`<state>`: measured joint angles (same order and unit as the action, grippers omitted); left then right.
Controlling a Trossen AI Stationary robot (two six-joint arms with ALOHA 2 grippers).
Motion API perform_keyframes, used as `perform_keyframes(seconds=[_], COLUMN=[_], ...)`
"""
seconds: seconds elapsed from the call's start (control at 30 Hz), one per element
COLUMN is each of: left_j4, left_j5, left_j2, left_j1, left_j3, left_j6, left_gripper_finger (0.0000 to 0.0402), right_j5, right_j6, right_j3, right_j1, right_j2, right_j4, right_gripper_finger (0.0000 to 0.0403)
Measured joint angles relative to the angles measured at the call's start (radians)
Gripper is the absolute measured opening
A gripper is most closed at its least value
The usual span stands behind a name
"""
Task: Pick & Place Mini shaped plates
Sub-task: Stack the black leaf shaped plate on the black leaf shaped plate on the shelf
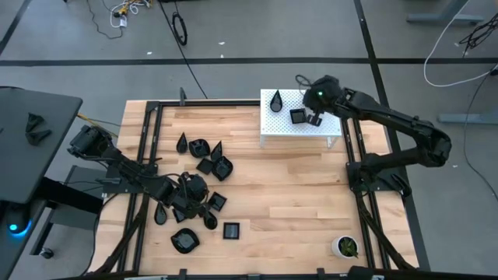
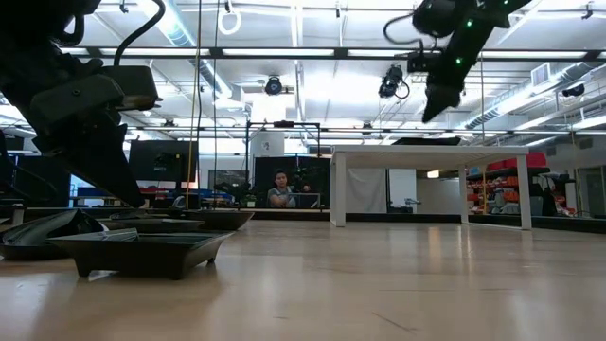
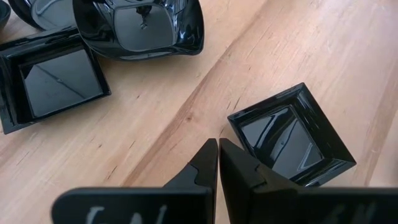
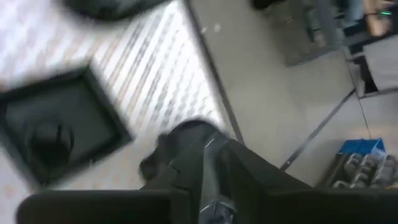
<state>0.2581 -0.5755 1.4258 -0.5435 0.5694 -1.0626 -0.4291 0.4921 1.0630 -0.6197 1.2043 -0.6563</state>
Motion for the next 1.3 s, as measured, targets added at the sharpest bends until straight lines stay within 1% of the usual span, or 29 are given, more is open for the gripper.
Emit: perform_keyframes(seconds=[0.13, 0.2, 0.27, 0.4, 0.5, 0.6, 0.77, 0.93, 1.1, 1.3], left_j4=[0.000, 0.000, 0.000, 0.000, 0.000, 0.000, -0.001, -0.001, -0.001, -0.001], left_j5=[0.000, 0.000, -0.002, -0.005, -0.005, -0.010, -0.015, -0.015, -0.015, -0.015], left_j2=[0.000, 0.000, 0.000, 0.000, 0.000, 0.000, 0.000, 0.000, 0.000, 0.000], left_j1=[0.000, 0.000, 0.000, 0.000, 0.000, 0.000, 0.000, 0.000, 0.000, 0.000], left_j3=[0.000, 0.000, 0.000, 0.000, 0.000, 0.000, 0.000, 0.000, 0.000, 0.000], left_j6=[0.000, 0.000, 0.000, 0.000, 0.000, 0.000, 0.000, 0.000, 0.001, 0.000], left_gripper_finger=[0.0018, 0.0018, 0.0018, 0.0018, 0.0018, 0.0018, 0.0018, 0.0018, 0.0018, 0.0018], right_j5=[-0.007, -0.005, 0.020, 0.092, 0.098, 0.103, 0.110, 0.108, 0.107, 0.115], right_j6=[-0.131, -0.193, -0.262, -0.381, -0.449, -0.497, -0.530, -0.510, -0.492, -0.496], right_j3=[0.000, 0.000, 0.000, 0.000, 0.000, 0.000, 0.000, 0.000, 0.000, 0.000], right_j1=[-0.007, -0.018, -0.038, -0.103, -0.152, -0.191, -0.219, -0.224, -0.222, -0.200], right_j2=[-0.052, -0.070, -0.076, -0.065, -0.045, -0.021, 0.027, 0.073, 0.075, 0.069], right_j4=[0.010, -0.031, -0.093, -0.210, -0.262, -0.267, -0.244, -0.179, -0.089, -0.069], right_gripper_finger=[0.0036, 0.0020, 0.0007, 0.0007, 0.0005, 0.0003, 0.0004, 0.0004, 0.0004, 0.0004])
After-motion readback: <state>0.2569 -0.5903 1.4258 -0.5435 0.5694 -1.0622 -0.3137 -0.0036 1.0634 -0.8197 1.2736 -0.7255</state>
